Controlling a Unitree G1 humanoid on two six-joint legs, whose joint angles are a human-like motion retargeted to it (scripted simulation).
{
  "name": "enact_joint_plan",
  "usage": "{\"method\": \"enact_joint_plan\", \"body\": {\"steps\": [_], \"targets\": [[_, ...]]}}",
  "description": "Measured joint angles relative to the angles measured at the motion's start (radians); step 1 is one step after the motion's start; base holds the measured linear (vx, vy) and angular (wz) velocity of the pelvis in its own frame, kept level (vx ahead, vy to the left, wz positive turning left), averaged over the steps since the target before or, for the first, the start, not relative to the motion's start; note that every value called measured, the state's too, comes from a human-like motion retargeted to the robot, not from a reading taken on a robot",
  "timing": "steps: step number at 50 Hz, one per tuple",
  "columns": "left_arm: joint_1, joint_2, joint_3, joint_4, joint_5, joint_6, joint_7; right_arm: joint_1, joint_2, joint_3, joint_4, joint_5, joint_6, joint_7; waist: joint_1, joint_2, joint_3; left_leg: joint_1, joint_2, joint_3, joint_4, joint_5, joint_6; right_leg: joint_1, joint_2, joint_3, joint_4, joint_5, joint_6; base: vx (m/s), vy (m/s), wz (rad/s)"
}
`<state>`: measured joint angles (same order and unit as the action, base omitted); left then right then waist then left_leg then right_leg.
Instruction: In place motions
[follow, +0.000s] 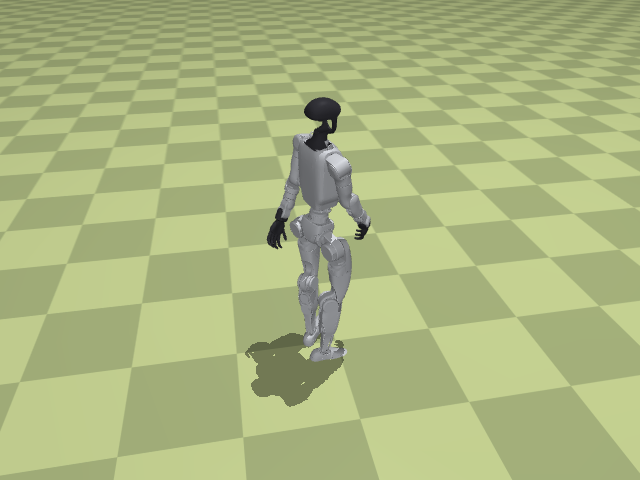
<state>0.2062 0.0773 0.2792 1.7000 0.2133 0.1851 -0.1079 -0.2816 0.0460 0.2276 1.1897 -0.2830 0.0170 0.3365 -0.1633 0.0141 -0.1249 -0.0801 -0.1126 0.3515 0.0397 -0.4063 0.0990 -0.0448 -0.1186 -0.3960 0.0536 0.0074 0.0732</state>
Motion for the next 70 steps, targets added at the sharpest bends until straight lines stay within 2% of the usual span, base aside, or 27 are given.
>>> {"method": "enact_joint_plan", "body": {"steps": [7, 13, 17, 22, 30, 35, 43, 50, 53, 58, 65, 70], "targets": [[0.076, -0.001, 0.041, 0.0, -0.031, 0.006, -0.018, 0.005, -0.003, 0.056, -0.066, -0.022, -0.032, 0.003, 0.0, -0.007, 0.007, 0.014, 0.001, 0.01, -0.007, -0.001, -0.003, 0.004, 0.003, 0.006, -0.001, 0.003, -0.001, 0.0, 0.0, 0.0], [-0.05, -0.003, -0.034, 0.0, -0.044, 0.012, 0.014, 0.081, -0.044, 0.039, 0.095, -0.105, -0.008, -0.022, -0.007, -0.01, 0.0, 0.017, 0.004, 0.011, -0.01, -0.001, -0.001, 0.008, 0.008, 0.001, -0.006, 0.005, -0.001, 0.0, 0.0, 0.0], [-0.227, 0.006, -0.146, -0.002, -0.053, 0.01, 0.058, 0.134, -0.097, -0.037, 0.299, -0.153, 0.052, -0.028, -0.007, -0.01, -0.003, 0.011, 0.011, 0.012, -0.008, -0.002, 0.001, 0.006, 0.011, -0.004, -0.006, 0.004, 0.002, 0.0, 0.0, 0.0], [-0.393, 0.009, -0.214, -0.13, -0.025, -0.013, 0.003, 0.242, -0.165, -0.159, 0.439, -0.194, 0.112, -0.075, -0.003, -0.015, -0.005, 0.001, 0.014, 0.02, -0.004, -0.007, 0.002, 0.001, 0.009, -0.009, -0.008, 0.005, 0.006, 0.0, 0.0, 0.0], [-0.505, -0.004, -0.201, -0.398, -0.07, -0.08, -0.046, 0.397, -0.268, -0.316, 0.494, -0.184, 0.129, -0.145, -0.016, -0.011, -0.012, -0.013, 0.014, 0.017, -0.002, -0.013, 0.002, -0.012, 0.007, -0.013, -0.009, 0.003, 0.01, 0.0, 0.0, 0.0], [-0.485, -0.012, -0.21, -0.46, -0.078, -0.116, -0.034, 0.414, -0.287, -0.335, 0.51, -0.123, 0.154, -0.174, -0.011, -0.001, -0.014, -0.012, 0.014, 0.018, -0.002, -0.016, 0.001, -0.012, 0.007, -0.014, -0.007, 0.001, 0.01, 0.0, 0.0, 0.0], [-0.348, -0.022, -0.185, -0.291, 0.005, -0.1, -0.063, 0.282, -0.206, -0.2, 0.494, -0.117, 0.141, -0.132, 0.013, 0.003, -0.016, 0.002, 0.009, 0.014, -0.008, -0.014, 0.0, -0.004, 0.009, -0.006, -0.005, -0.004, 0.004, 0.0, 0.0, 0.0], [-0.149, -0.005, 0.033, 0.0, -0.025, -0.021, -0.078, 0.119, -0.079, -0.018, 0.236, -0.147, 0.084, -0.022, 0.005, 0.007, -0.01, 0.024, 0.009, 0.033, -0.02, -0.016, -0.007, -0.013, 0.019, 0.028, -0.002, 0.003, -0.002, 0.01, 0.0, -0.1], [-0.016, -0.001, 0.109, 0.0, -0.084, 0.007, -0.099, 0.07, -0.021, 0.033, 0.109, -0.105, 0.045, 0.0, -0.001, 0.009, -0.006, 0.032, 0.014, 0.047, -0.024, -0.018, -0.012, -0.019, 0.026, 0.047, 0.001, 0.006, -0.005, 0.03, 0.01, -0.27], [0.111, 0.004, 0.178, -0.002, -0.119, -0.009, -0.085, 0.027, 0.027, 0.091, -0.027, -0.035, -0.006, 0.014, -0.006, 0.011, -0.006, 0.041, 0.02, 0.059, -0.028, -0.019, -0.017, -0.022, 0.034, 0.063, 0.003, 0.009, -0.007, 0.0, 0.0, -0.04], [0.064, 0.004, 0.177, -0.004, -0.163, 0.002, -0.06, 0.054, 0.006, 0.118, -0.064, -0.062, -0.043, 0.016, -0.014, 0.003, -0.01, 0.04, 0.017, 0.045, -0.026, -0.016, -0.015, -0.01, 0.032, 0.048, -0.001, 0.005, -0.006, -0.01, -0.01, 0.11], [-0.118, -0.014, 0.087, -0.01, -0.187, -0.015, -0.032, 0.112, -0.048, 0.06, 0.108, -0.133, -0.02, -0.017, -0.009, 0.002, -0.017, 0.036, 0.014, 0.037, -0.023, -0.016, -0.011, -0.003, 0.028, 0.032, -0.004, 0.003, -0.005, 0.0, 0.0, 0.0]]}}
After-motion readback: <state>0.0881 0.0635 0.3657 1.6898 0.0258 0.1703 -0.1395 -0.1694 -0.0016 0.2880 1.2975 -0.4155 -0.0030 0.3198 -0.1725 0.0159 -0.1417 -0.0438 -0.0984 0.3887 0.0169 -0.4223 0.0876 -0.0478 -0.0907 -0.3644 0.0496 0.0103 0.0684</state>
